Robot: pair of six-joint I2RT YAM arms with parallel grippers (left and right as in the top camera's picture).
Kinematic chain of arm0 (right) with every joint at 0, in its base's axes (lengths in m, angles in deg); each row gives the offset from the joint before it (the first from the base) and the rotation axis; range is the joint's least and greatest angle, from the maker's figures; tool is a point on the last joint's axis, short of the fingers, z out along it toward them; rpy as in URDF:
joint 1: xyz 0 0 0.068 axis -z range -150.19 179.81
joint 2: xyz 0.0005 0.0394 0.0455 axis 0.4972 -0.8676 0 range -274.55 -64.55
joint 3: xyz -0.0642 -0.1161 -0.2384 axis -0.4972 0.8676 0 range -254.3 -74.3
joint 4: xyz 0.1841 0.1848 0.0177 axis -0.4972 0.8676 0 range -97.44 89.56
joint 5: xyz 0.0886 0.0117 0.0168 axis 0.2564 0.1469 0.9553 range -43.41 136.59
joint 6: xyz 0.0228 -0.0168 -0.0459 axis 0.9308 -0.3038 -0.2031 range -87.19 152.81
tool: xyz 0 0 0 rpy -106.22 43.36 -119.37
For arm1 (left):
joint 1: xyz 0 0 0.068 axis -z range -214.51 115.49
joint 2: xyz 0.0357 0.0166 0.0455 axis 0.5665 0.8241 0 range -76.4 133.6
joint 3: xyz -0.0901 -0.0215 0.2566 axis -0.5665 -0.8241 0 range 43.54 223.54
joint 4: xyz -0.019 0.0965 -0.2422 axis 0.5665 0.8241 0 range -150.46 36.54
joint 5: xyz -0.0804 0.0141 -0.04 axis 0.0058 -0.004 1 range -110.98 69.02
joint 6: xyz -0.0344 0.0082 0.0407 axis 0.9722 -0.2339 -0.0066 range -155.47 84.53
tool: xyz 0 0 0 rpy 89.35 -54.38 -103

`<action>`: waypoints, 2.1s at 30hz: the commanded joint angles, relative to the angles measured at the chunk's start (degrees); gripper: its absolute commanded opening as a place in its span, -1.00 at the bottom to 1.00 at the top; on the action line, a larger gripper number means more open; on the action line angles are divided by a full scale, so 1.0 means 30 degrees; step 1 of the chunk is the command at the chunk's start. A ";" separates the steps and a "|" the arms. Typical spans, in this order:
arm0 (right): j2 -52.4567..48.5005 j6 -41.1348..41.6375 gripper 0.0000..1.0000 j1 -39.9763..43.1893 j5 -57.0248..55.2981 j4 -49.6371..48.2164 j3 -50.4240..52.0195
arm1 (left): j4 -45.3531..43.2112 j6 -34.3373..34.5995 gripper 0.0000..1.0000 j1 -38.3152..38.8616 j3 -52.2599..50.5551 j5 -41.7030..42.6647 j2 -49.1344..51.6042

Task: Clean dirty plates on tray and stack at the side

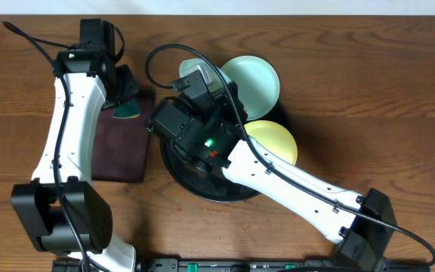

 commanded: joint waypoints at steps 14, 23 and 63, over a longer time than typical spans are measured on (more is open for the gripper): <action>0.0357 0.1464 -0.98 0.0889 0.2965 0.0510 -0.0007 | 0.0051 0.0182 -0.85 -0.0095 -0.0066 -0.0204 -0.0015; 0.0401 0.0860 -0.98 0.6091 1.8098 0.1282 -0.0007 | 0.0109 0.0189 -0.85 -0.0087 -0.0066 0.0372 -0.0015; 0.0415 -0.1647 -0.98 2.4793 2.3438 0.1151 0.7861 | 0.0219 0.0182 -0.85 0.0685 -0.0080 0.0364 -0.0015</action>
